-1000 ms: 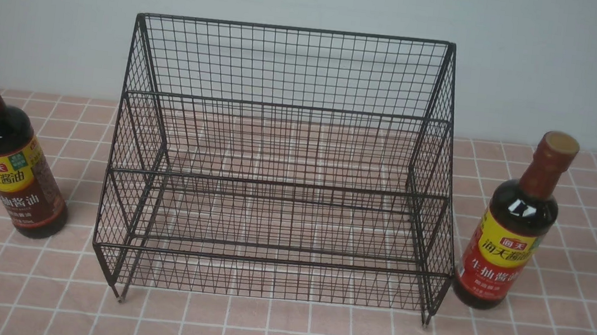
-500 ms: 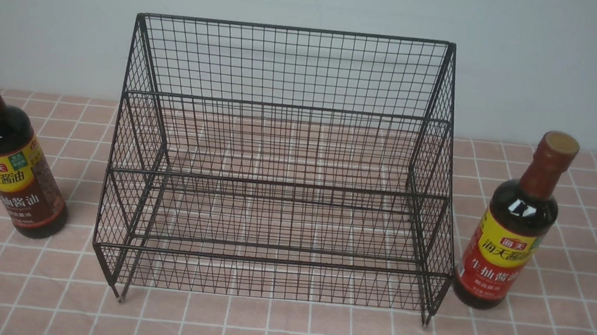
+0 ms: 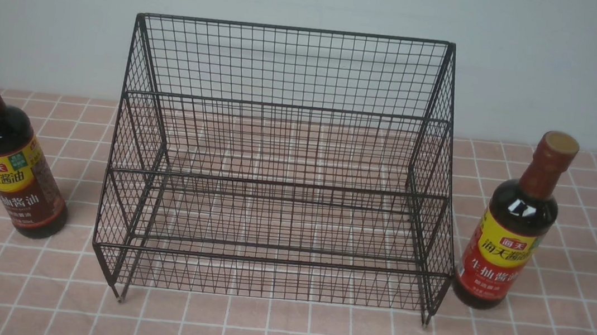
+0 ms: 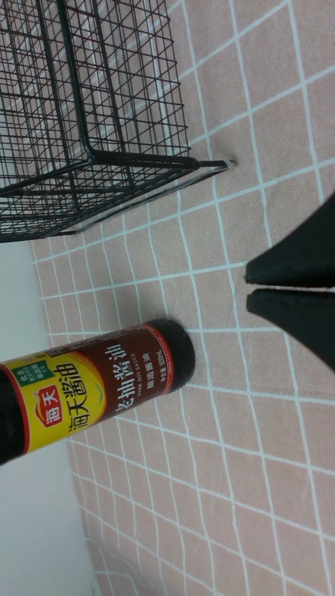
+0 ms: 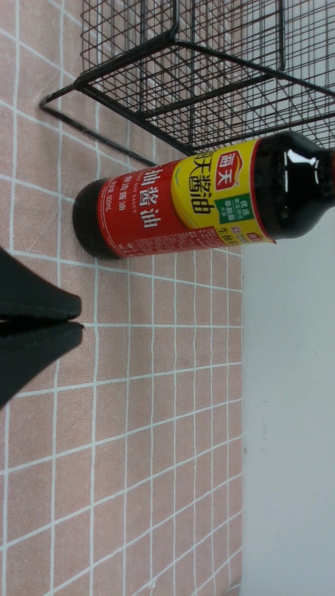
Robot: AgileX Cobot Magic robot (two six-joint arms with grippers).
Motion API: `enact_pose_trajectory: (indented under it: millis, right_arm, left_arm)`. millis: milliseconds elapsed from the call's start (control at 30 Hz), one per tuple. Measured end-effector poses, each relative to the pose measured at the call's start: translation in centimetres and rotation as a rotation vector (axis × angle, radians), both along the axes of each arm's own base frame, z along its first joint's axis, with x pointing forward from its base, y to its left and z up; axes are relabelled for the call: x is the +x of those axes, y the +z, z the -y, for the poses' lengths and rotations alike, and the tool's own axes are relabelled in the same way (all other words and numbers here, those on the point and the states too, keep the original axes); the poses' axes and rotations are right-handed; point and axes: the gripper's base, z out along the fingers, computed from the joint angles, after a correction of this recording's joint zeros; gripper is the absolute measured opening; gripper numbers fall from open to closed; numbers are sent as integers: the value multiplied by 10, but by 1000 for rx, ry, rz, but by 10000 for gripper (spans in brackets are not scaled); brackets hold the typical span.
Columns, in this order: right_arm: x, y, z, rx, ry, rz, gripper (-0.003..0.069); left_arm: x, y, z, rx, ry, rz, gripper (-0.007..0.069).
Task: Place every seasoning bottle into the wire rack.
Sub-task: Use the left arm to grab the condiment bottle closest to it
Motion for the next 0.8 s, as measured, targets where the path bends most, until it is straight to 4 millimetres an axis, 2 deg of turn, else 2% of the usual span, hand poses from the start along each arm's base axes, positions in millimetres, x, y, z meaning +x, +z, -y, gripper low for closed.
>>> enact_pose_trajectory:
  millis: [67, 200, 300, 333, 433, 500, 600, 700, 800]
  right_arm:
    - [0, 0, 0, 0, 0, 0, -13]
    - [0, 0, 0, -1, 0, 0, -13]
    - [0, 0, 0, -2, 0, 0, -13]
    - [0, 0, 0, -2, 0, 0, -13]
    - [0, 0, 0, -2, 0, 0, -13]
    - [0, 0, 0, -2, 0, 0, -13]
    - [0, 0, 0, -2, 0, 0, -13]
    - [0, 0, 0, -2, 0, 0, -13]
    - [0, 0, 0, -2, 0, 0, -13]
  left_arm:
    - [0, 1, 0, -4, 1, 8, -7]
    - [2, 8, 3, -161, 7, 84, -7]
    - [3, 21, 5, -415, 20, 210, -7]
    - [3, 22, 5, -421, 20, 217, -7]
    - [3, 37, 2, -501, 20, 387, -7]
    - [1, 49, -1, -489, 18, 532, -7]
    - [-3, 65, -6, -375, 41, 724, -7]
    - [5, 70, -9, -290, 85, 710, -7]
    - [27, 83, -9, -219, 118, 591, -7]
